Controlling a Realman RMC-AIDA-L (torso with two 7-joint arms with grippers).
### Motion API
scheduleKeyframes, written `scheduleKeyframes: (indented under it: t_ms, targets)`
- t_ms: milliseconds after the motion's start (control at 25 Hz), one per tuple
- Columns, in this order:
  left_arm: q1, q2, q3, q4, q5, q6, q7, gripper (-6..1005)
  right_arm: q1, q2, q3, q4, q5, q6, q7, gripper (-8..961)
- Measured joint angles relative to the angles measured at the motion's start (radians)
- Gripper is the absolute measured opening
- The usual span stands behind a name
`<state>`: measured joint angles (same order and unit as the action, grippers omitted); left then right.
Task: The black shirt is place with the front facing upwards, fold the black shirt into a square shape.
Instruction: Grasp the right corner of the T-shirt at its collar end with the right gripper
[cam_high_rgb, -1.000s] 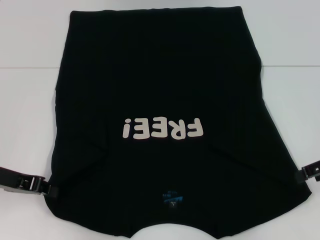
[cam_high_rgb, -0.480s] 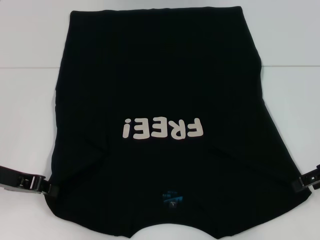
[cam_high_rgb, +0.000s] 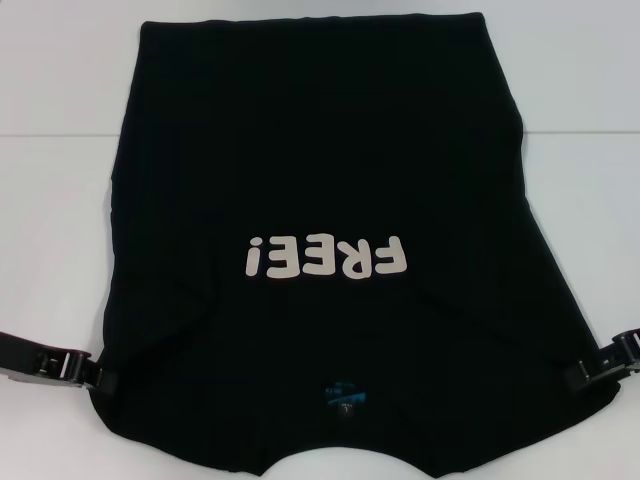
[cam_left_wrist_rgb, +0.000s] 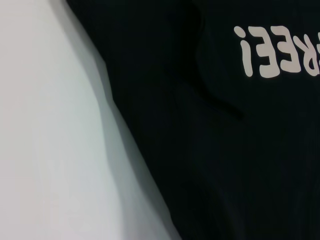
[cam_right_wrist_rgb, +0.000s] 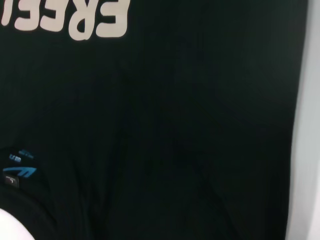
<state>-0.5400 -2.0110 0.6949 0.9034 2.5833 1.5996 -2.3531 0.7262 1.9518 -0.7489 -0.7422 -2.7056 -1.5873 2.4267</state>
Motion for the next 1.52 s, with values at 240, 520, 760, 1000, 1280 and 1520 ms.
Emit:
scheduleKeyframes:
  t_ms: [240,520,760,1000,1280,1520]
  targets:
    - [0.000,-0.001,0.000,0.000,0.000,-0.001,0.001,23,0.011,0.004,-0.011,0.017,0.000,0.011,-0.005,758]
    - [-0.001,-0.001,0.000,-0.003,0.000,-0.002,0.002,23,0.011,-0.003,-0.003,0.017,0.006,0.008,-0.018,757]
    - [-0.006,-0.001,0.000,-0.006,0.000,-0.001,0.003,24,0.003,-0.012,-0.003,0.017,0.001,0.020,-0.016,743]
    - [-0.009,-0.001,0.000,-0.008,0.000,-0.001,0.003,24,0.002,-0.008,-0.010,0.017,-0.002,0.025,-0.017,714]
    - [-0.009,0.000,0.000,-0.009,0.000,-0.001,0.003,24,0.004,-0.004,-0.012,0.018,-0.027,0.037,-0.010,706]
    - [-0.011,0.000,0.000,-0.009,0.000,-0.002,0.003,24,0.009,0.001,-0.012,0.020,-0.028,0.037,-0.011,708]
